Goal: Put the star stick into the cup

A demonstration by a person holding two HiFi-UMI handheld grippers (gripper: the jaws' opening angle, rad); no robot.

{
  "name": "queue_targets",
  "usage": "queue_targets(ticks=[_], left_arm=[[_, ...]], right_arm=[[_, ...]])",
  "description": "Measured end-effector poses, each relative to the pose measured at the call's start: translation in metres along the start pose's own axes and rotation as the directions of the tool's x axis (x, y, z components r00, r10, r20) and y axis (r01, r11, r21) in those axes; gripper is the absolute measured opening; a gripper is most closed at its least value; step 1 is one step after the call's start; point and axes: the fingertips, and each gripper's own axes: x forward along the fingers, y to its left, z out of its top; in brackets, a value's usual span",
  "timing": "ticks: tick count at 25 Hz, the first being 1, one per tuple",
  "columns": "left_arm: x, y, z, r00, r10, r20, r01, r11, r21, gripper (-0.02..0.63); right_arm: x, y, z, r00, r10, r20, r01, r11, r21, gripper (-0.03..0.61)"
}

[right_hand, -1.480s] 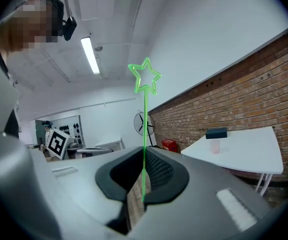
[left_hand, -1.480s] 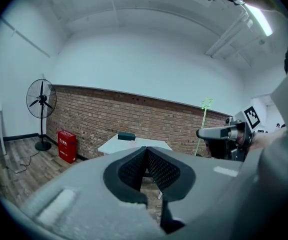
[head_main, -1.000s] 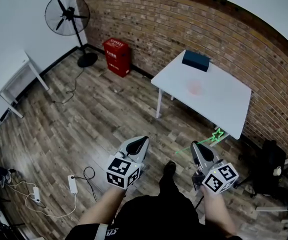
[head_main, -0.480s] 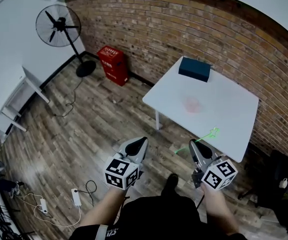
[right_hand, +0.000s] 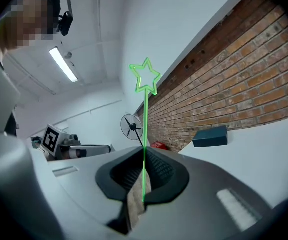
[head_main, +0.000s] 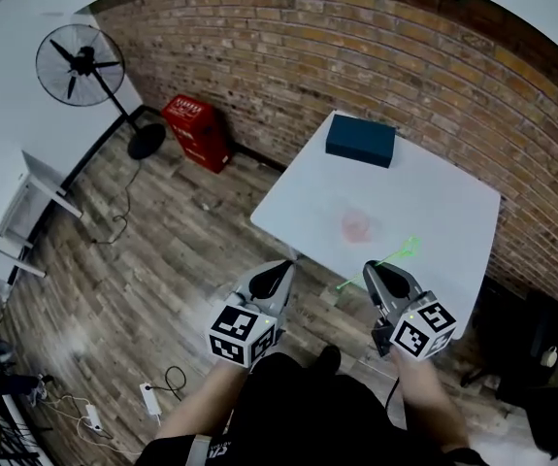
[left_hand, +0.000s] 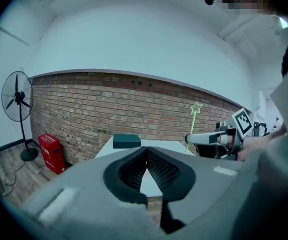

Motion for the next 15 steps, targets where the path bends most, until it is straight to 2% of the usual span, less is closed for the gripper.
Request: queue_targets(ticks=[7,10,12,15], left_arm=[[0.043,0.057,0.007,0.996,-0.087,-0.012,0.087,0.996,-0.019,0.006],[0.057,0.092,0.015,0.993,-0.115,-0.021,0.116,0.993,0.011,0.006],[0.071,0.106,0.02,0.989,-0.148,-0.025,0.149,0.988,0.03,0.006],[0.099,0.114,0.024,0.979,-0.2,-0.03,0.201,0.979,0.015,0.006]], right_arm=[[0.044,-0.035,0.011,0.99,-0.138,-0.003,0.138,0.99,0.0,0.011],[0.079,-0.046,0.018,0.984,-0.176,0.015,0.176,0.984,0.011,0.011],[0.094,-0.053,0.026,0.98,-0.201,0.014,0.201,0.98,-0.009,0.011],[0.106,-0.07,0.039,0.968,-0.252,-0.007,0.251,0.967,-0.048,0.011]])
